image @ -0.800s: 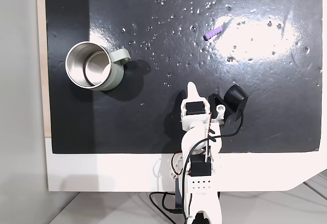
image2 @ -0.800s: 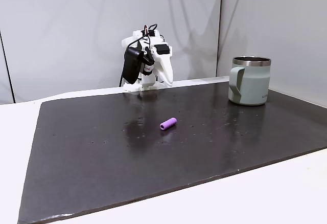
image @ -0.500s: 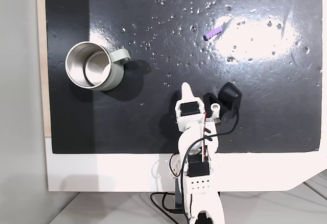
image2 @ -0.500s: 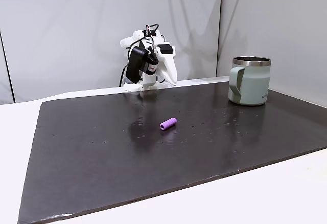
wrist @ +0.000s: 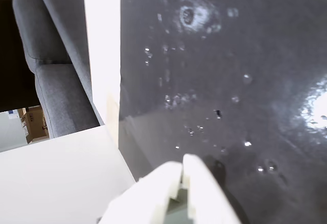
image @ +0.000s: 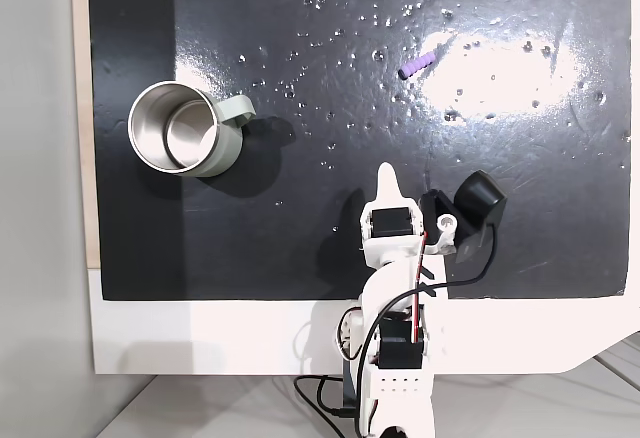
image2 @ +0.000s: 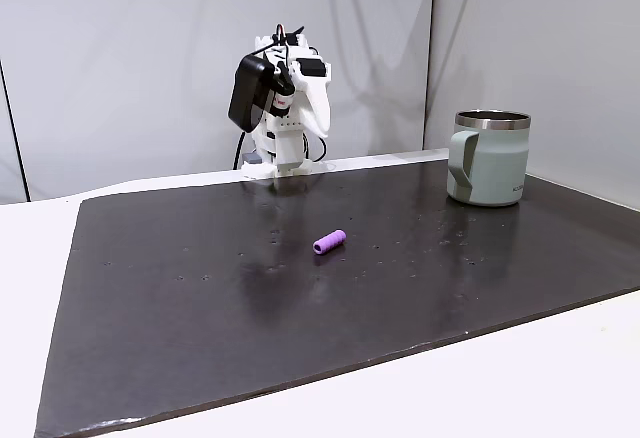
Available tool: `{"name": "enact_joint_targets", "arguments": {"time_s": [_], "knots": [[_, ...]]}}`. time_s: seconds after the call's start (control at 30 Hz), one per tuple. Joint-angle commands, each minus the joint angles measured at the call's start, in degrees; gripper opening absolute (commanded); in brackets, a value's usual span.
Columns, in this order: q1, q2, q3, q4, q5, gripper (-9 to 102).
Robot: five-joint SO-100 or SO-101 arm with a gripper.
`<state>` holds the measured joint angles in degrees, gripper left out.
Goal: Grasp a pengrip and put it in the cup.
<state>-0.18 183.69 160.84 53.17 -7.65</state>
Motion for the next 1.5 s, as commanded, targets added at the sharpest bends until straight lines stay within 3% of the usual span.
{"name": "enact_joint_targets", "arguments": {"time_s": [0.0, 0.27, 0.5, 0.77, 1.47], "knots": [[5.0, -9.8, -12.1, -0.2, -1.4, 0], [13.4, -38.6, -33.8, -0.1, -3.4, 1], [14.6, -58.4, -49.6, 4.6, -3.4, 9], [10.9, -70.9, -58.0, 7.6, -7.7, 18], [9.1, -96.9, -74.1, 4.1, -14.9, 21]]}}
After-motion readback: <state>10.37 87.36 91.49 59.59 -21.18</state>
